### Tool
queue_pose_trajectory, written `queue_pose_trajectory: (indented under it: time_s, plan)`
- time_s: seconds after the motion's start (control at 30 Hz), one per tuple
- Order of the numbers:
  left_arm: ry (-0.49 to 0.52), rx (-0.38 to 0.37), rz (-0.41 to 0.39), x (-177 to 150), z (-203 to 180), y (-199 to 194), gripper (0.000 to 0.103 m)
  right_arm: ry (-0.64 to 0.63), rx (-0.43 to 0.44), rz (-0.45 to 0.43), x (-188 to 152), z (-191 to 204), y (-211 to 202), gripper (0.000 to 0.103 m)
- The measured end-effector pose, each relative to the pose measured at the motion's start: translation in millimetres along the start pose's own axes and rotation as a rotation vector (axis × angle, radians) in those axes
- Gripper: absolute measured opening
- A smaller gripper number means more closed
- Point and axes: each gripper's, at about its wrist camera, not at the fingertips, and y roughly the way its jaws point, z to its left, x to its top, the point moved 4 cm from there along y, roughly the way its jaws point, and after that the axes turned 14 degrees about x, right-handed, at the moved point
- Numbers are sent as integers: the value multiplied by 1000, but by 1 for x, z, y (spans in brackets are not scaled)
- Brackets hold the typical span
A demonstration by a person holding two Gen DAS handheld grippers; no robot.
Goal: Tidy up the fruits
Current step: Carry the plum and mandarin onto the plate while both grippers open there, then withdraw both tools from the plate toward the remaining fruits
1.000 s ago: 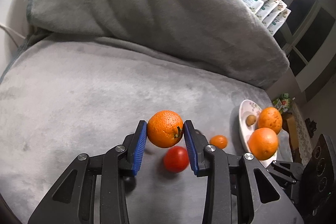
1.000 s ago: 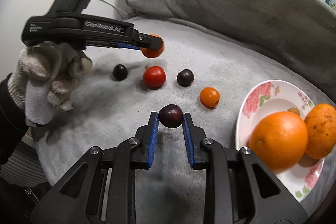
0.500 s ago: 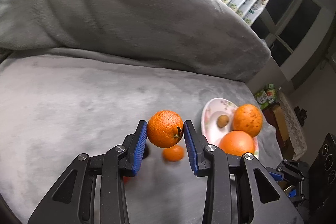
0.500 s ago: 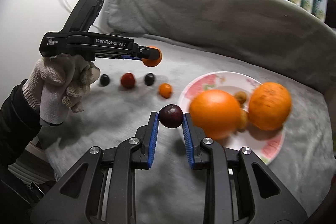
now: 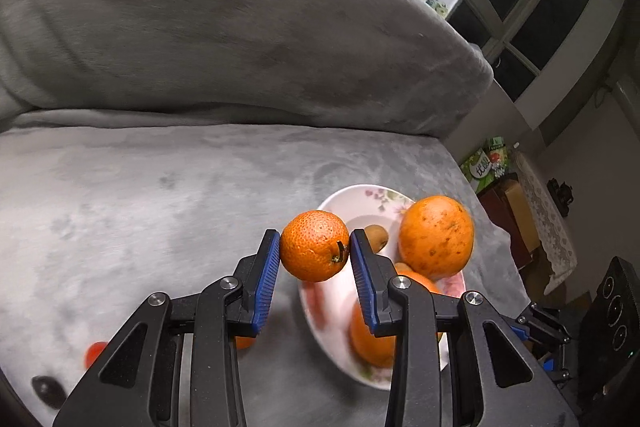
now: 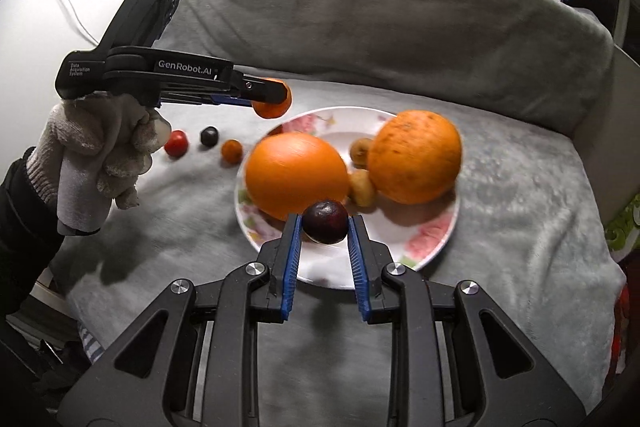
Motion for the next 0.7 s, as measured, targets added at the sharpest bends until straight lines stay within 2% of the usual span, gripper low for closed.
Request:
queue_pose_trajectory:
  time_s: [0.53,0.57,0.63,0.7]
  plan:
    - [26,-8,39,2,-17,17,34,25,-14,5,-4,-20,5,25]
    - [27,-8,40,2,-17,17,35,22,-17,6,-4,-19,5,29]
    - [26,-8,39,3,-17,17,38,16,-25,0,-3,-18,5,57]
    - [26,-15,29,5,-19,15,47,9,-32,-17,-2,-17,2,61]
